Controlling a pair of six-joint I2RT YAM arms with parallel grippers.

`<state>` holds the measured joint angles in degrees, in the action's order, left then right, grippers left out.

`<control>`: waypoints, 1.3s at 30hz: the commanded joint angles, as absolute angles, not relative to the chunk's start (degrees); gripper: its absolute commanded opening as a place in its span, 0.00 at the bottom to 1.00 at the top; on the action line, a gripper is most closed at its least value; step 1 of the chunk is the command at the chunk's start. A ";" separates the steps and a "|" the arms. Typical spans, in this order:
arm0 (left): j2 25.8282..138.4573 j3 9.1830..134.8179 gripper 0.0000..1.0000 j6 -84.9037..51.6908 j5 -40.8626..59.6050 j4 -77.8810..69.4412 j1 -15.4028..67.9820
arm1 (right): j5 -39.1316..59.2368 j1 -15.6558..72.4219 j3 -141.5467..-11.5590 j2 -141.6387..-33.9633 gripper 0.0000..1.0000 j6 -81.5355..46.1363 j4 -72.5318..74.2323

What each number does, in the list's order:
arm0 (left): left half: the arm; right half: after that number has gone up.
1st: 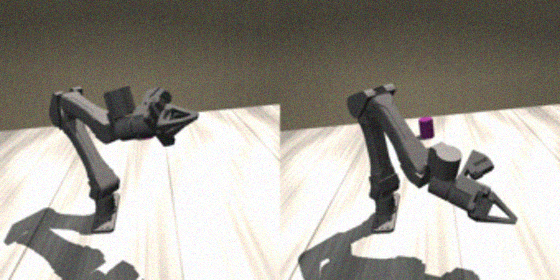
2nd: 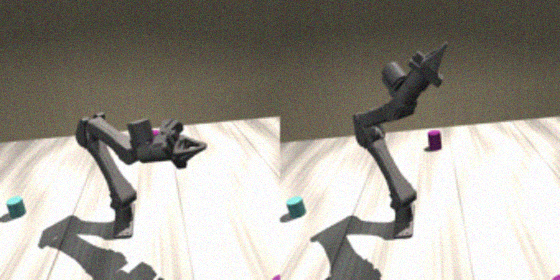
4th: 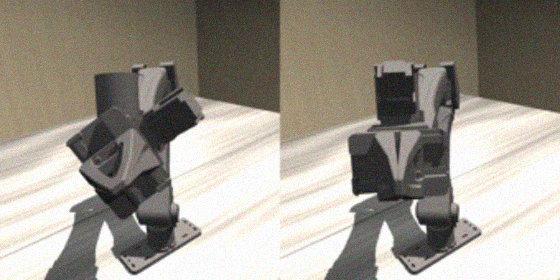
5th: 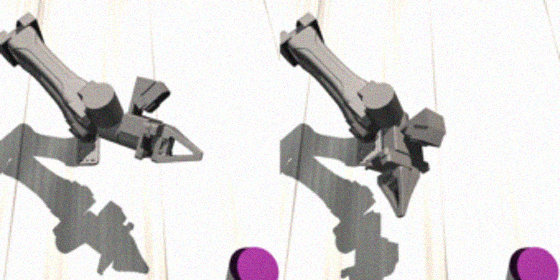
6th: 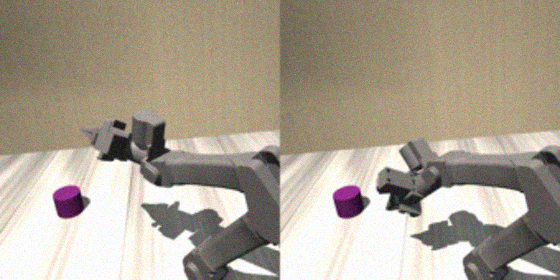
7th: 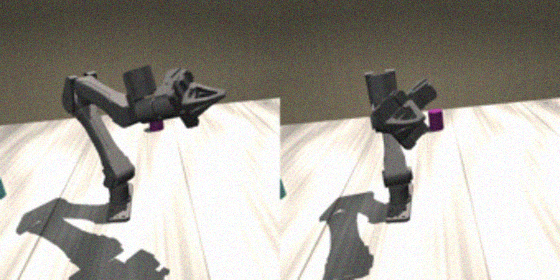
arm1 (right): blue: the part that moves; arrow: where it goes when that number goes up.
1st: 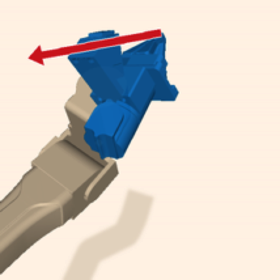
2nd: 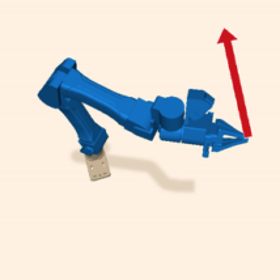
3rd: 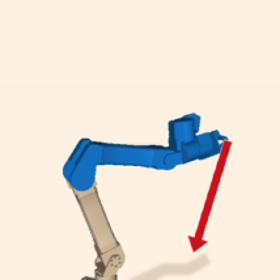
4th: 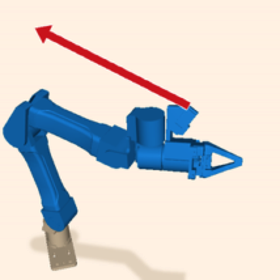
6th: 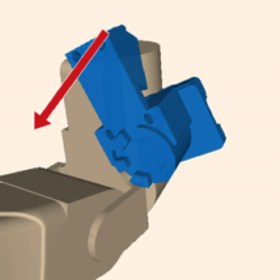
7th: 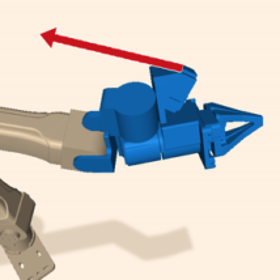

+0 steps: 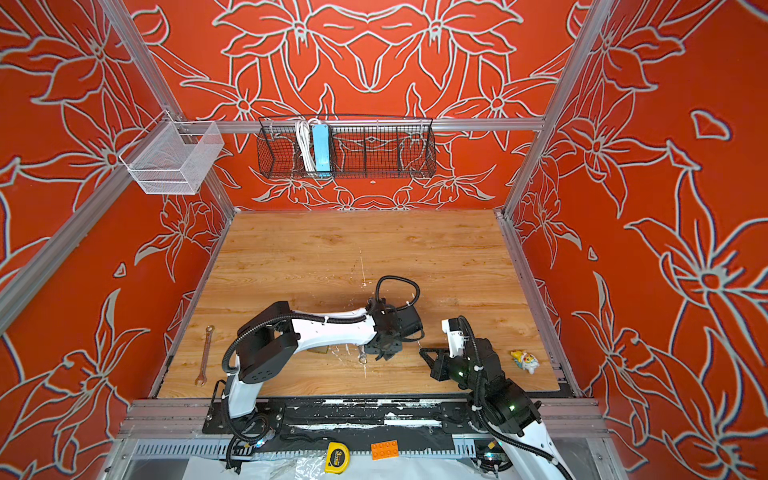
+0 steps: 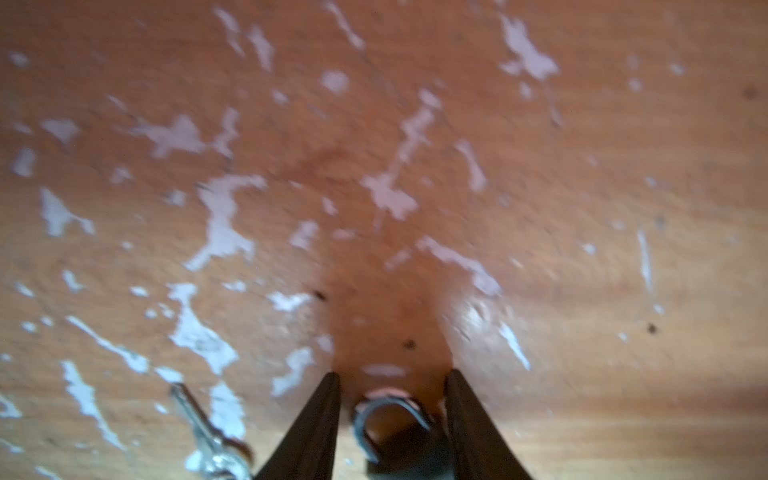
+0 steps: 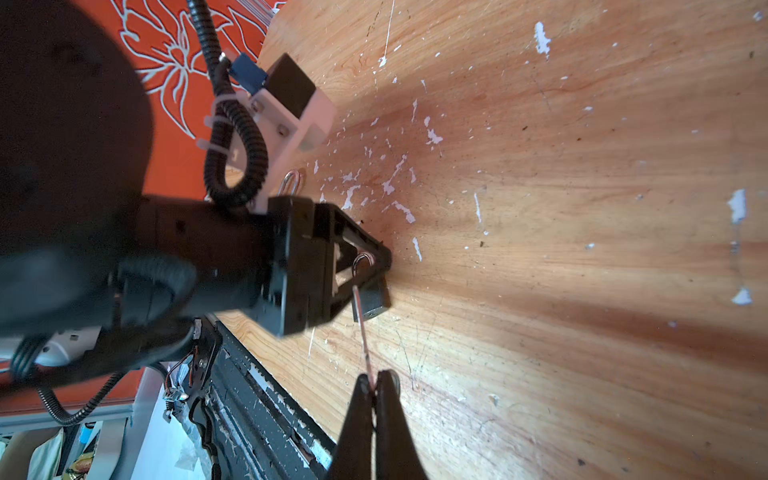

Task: Unlock with the key
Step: 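Close the left gripper on the black padlock body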

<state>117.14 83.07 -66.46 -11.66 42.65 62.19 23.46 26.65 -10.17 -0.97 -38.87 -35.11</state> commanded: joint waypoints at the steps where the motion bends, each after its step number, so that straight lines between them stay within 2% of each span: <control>1: 119.36 80.33 0.43 -66.51 -10.35 43.74 61.00 | 23.82 26.80 -9.23 -0.44 0.00 -39.45 -36.04; 10: 117.44 80.84 0.51 -70.99 -10.01 42.18 63.21 | 24.31 26.81 -9.32 -0.44 0.00 -39.18 -35.86; 16: 117.66 81.66 0.53 -85.94 -7.31 45.35 64.53 | 24.21 26.81 -9.27 -0.45 0.00 -39.23 -35.86; 20: 121.40 85.13 0.54 -93.23 -4.75 50.33 65.18 | 25.07 26.81 -9.34 -0.49 0.00 -39.05 -35.86; 28: 120.45 81.39 0.51 -102.36 -4.47 46.15 65.46 | 26.24 26.81 -9.25 -0.44 0.00 -38.77 -35.17; 39: 124.59 89.21 0.48 -104.43 -2.09 52.93 66.09 | 27.67 26.80 -9.41 -0.45 0.00 -38.32 -34.81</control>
